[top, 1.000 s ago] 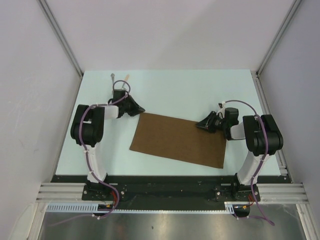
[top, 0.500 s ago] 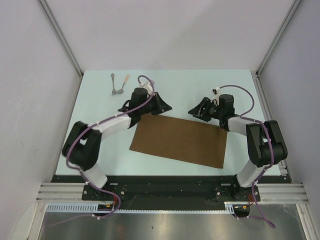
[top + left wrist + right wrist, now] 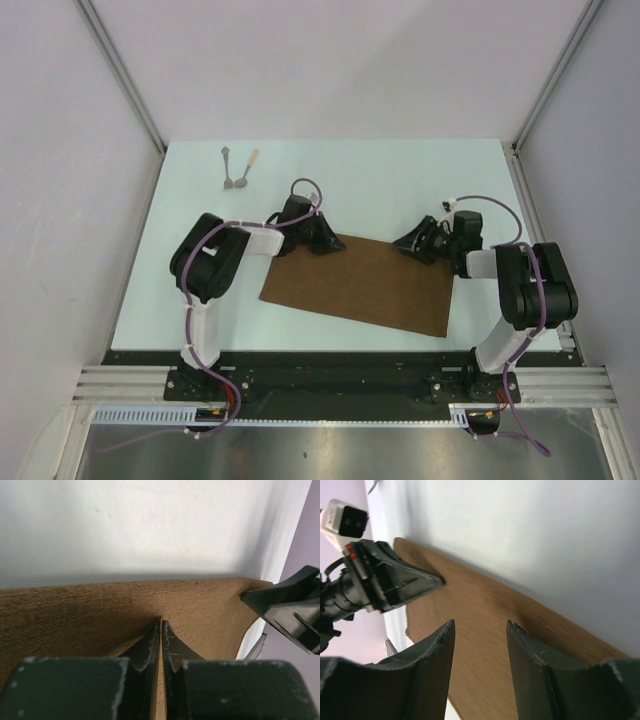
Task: Fold the napkin into a case and place the utensils inside
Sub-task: Smooth out the rectangle-folded napkin at the center of the board, then pick up the rectangle-folded napkin from the center of the board.
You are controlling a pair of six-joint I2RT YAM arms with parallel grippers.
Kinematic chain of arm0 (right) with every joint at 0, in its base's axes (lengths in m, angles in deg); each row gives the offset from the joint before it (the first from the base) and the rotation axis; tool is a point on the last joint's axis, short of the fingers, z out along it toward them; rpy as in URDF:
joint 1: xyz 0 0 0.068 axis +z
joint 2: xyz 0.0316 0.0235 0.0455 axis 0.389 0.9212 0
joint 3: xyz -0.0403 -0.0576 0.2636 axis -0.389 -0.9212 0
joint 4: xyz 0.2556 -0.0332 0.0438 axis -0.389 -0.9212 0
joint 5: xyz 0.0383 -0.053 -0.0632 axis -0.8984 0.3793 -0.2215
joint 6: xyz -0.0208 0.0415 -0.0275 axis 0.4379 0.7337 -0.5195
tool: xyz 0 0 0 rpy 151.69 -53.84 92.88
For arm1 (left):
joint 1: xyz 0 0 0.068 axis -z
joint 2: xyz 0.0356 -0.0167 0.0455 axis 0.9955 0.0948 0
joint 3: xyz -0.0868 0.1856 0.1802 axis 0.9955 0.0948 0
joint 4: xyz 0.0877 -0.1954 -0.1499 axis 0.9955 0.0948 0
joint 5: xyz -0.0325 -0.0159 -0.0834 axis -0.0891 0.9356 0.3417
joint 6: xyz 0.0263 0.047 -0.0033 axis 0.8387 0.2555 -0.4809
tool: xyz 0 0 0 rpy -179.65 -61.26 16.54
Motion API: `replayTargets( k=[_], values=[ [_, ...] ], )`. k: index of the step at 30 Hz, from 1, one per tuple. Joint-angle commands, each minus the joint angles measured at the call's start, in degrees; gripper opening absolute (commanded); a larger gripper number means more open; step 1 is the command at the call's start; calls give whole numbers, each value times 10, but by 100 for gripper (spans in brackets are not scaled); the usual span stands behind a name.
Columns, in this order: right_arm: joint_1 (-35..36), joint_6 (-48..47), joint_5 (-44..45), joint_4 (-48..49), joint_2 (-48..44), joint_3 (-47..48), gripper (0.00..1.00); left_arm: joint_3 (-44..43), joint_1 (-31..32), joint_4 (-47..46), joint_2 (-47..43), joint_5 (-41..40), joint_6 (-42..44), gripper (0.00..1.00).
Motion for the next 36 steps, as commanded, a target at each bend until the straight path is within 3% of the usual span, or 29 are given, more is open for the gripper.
replayTargets(
  k=[1,8,17,21,24,26,29,31,36],
  values=[
    [-56,-40,-33,44,-10,-37,50,16,-13,35,10,-11,-11,8],
    [-148,-26,-66,82,13,-83,49,41,-28,38,7,-21,-12,8],
    [-258,-49,-43,-10,19,-75,50,46,-30,32,13,-18,-13,8],
    [-283,-74,-13,-99,6,-40,51,42,-30,41,8,-24,-7,8],
    [-275,-80,83,-243,-60,4,57,22,-25,76,-18,-37,16,9],
    [-254,-83,206,-380,-129,50,72,2,-19,106,-41,-41,27,11],
    [-189,-76,351,-497,-206,87,94,-11,-14,125,-77,-36,34,24],
    [-140,-81,412,-537,-228,93,100,-10,-12,140,-97,-32,39,28],
    [-66,-60,411,-623,-249,69,98,-20,-1,189,-187,-39,77,34]
  ],
)
